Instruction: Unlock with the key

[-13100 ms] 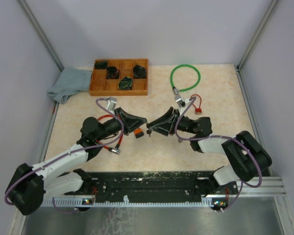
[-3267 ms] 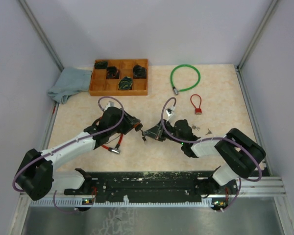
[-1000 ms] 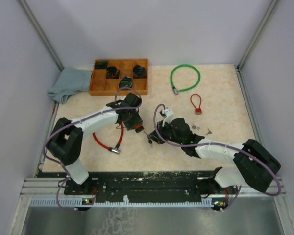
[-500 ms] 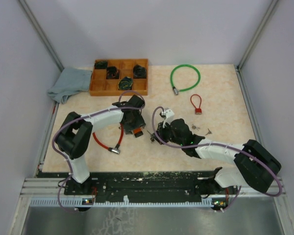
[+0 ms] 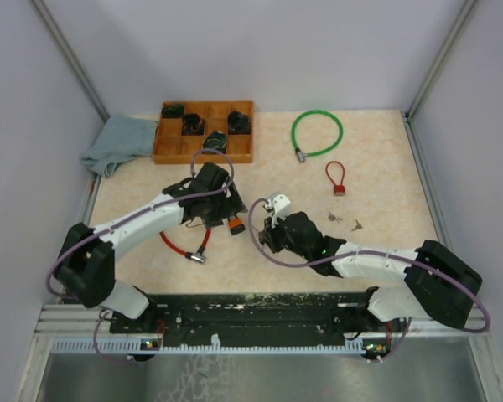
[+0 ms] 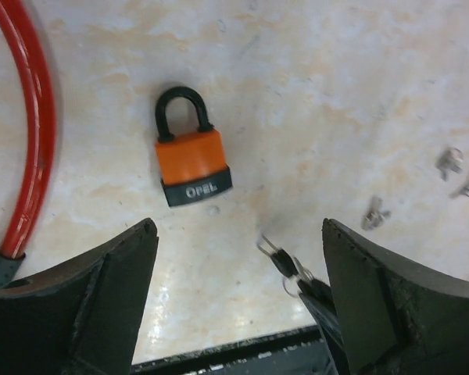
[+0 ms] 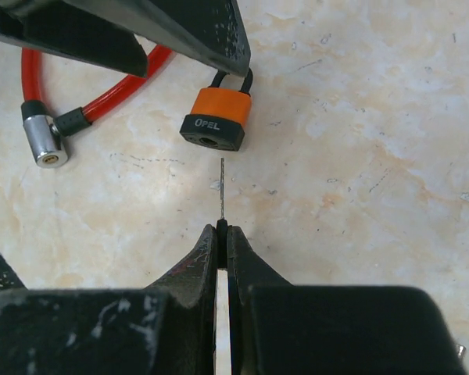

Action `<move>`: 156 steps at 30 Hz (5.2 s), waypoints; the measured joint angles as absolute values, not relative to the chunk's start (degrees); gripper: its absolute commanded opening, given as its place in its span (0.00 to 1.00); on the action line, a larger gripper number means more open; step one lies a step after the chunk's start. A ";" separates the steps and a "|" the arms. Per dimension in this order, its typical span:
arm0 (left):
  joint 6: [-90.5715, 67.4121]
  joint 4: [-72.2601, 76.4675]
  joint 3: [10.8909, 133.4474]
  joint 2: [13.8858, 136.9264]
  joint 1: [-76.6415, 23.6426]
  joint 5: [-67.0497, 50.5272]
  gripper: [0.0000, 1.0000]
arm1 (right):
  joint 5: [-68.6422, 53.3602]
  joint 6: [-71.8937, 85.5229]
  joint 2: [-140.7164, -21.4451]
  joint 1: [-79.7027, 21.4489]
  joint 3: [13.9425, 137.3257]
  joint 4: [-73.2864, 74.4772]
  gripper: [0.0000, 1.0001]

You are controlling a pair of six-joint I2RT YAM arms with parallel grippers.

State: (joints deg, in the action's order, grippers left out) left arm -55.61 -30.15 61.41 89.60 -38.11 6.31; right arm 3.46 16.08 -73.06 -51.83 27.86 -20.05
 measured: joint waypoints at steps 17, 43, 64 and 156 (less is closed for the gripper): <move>-58.15 -12.32 50.30 80.93 -38.15 -11.07 0.56 | 19.11 -0.84 -73.30 -61.54 28.21 -24.16 0.00; -62.70 -10.02 50.35 85.82 -38.48 -12.12 0.00 | 30.79 -9.89 -80.51 -67.77 30.92 -28.34 0.12; -41.34 8.40 38.92 67.29 -38.52 -6.55 0.00 | 2.94 4.56 -62.02 -53.54 29.56 -25.39 0.49; -38.48 -23.46 56.58 80.09 -38.52 9.08 1.00 | -31.51 31.51 -67.77 -34.70 18.70 -52.29 0.00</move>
